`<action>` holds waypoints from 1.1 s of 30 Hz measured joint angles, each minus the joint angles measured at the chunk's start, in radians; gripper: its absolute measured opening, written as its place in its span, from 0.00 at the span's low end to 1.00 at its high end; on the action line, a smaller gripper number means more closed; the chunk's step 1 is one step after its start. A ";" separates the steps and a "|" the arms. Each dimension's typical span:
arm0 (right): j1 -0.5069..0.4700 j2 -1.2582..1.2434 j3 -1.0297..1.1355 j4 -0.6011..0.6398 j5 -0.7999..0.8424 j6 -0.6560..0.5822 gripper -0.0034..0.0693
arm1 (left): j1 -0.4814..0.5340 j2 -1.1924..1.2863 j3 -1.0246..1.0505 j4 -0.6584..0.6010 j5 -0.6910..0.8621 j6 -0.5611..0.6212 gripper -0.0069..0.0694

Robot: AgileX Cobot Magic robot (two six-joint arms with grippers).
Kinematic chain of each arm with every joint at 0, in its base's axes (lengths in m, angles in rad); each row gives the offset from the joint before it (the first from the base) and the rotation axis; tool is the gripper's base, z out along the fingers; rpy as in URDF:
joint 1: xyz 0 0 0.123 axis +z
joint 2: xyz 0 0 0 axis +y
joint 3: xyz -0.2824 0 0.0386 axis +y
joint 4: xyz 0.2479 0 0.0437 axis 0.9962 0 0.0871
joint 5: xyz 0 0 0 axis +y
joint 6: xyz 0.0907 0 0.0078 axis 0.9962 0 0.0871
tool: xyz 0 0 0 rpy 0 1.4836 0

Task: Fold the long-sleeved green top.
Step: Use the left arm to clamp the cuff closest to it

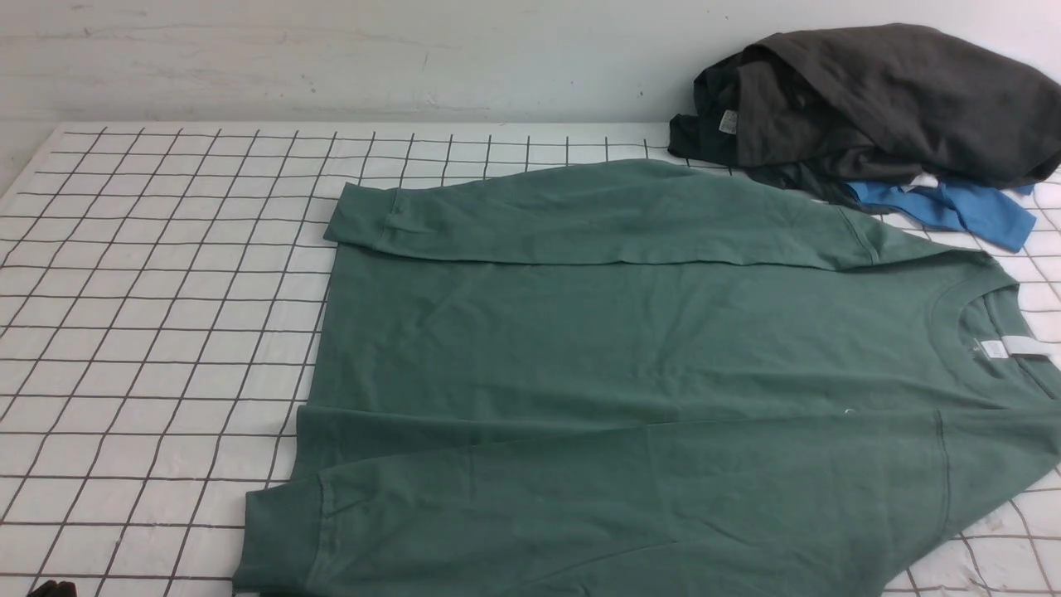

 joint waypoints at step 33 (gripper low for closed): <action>0.000 0.000 -0.015 0.030 -0.616 0.273 0.03 | 0.000 0.062 -0.113 -0.016 -0.921 -0.108 0.08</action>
